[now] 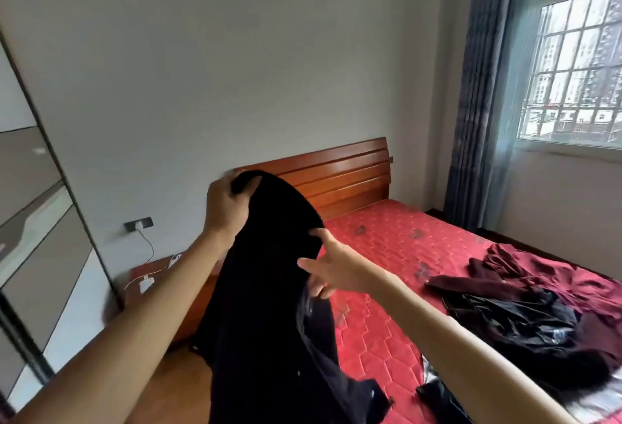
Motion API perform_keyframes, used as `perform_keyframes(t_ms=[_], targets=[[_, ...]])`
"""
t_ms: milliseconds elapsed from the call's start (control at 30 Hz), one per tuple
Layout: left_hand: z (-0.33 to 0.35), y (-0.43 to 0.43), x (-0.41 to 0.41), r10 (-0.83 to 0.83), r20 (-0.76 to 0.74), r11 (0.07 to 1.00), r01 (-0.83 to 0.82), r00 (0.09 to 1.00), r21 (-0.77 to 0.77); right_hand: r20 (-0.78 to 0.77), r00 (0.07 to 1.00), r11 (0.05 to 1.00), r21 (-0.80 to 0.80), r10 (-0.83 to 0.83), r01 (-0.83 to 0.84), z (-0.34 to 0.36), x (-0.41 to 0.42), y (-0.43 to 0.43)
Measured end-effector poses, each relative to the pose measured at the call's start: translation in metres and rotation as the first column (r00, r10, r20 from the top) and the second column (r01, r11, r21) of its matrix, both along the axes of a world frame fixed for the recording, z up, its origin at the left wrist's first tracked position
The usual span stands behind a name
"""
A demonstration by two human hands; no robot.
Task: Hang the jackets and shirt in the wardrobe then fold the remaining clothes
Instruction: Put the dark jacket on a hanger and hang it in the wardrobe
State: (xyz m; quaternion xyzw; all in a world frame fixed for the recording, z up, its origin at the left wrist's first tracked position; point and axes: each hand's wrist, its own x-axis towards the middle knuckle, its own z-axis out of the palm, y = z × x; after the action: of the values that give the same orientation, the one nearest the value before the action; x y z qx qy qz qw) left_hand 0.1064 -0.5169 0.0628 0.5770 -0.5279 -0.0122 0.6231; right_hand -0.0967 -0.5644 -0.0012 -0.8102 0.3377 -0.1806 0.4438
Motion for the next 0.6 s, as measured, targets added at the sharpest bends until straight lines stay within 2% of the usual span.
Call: perform_keyframes(t_ms=[67,100,133,200,267,367,433,500,600], targets=[[0.009,-0.002,-0.001,-0.064,-0.025,0.998,0.064,0.998,-0.001,-0.06,0.994,0.935,-0.349,-0.092,0.066,-0.002,0.015,-0.01],[0.01,-0.004,-0.001,-0.076,-0.008,0.997,0.076,0.997,0.019,0.007,0.991,0.886,-0.448,-0.131,0.12,-0.002,0.019,-0.014],[0.009,-0.006,-0.001,-0.077,-0.005,0.996,0.077,0.997,0.04,0.108,0.983,0.863,-0.473,-0.145,0.179,0.0,0.02,-0.019],[0.007,-0.01,-0.003,-0.085,-0.075,0.995,0.089,0.993,0.047,0.26,0.962,0.914,-0.367,-0.081,0.176,0.007,0.019,-0.031],[0.008,-0.014,-0.011,-0.111,-0.121,0.992,0.118,0.986,0.054,0.215,0.976,0.957,-0.288,0.031,0.033,0.017,0.018,-0.041],[0.017,-0.023,-0.028,-0.148,-0.009,0.984,0.148,0.989,0.101,0.099,0.994,0.917,-0.4,0.035,0.007,0.027,0.029,-0.056],[0.019,-0.032,-0.031,-0.122,0.053,0.986,0.115,0.991,0.123,0.14,0.99,0.925,-0.377,0.014,0.04,0.034,0.039,-0.061],[0.017,-0.04,-0.029,-0.058,0.062,0.991,0.05,0.996,0.125,0.22,0.975,0.961,-0.263,-0.026,0.084,0.035,0.047,-0.061],[-0.005,-0.036,-0.031,0.109,0.078,0.971,-0.123,0.991,0.205,0.404,0.903,0.989,0.052,-0.145,0.136,0.033,0.061,-0.067]])
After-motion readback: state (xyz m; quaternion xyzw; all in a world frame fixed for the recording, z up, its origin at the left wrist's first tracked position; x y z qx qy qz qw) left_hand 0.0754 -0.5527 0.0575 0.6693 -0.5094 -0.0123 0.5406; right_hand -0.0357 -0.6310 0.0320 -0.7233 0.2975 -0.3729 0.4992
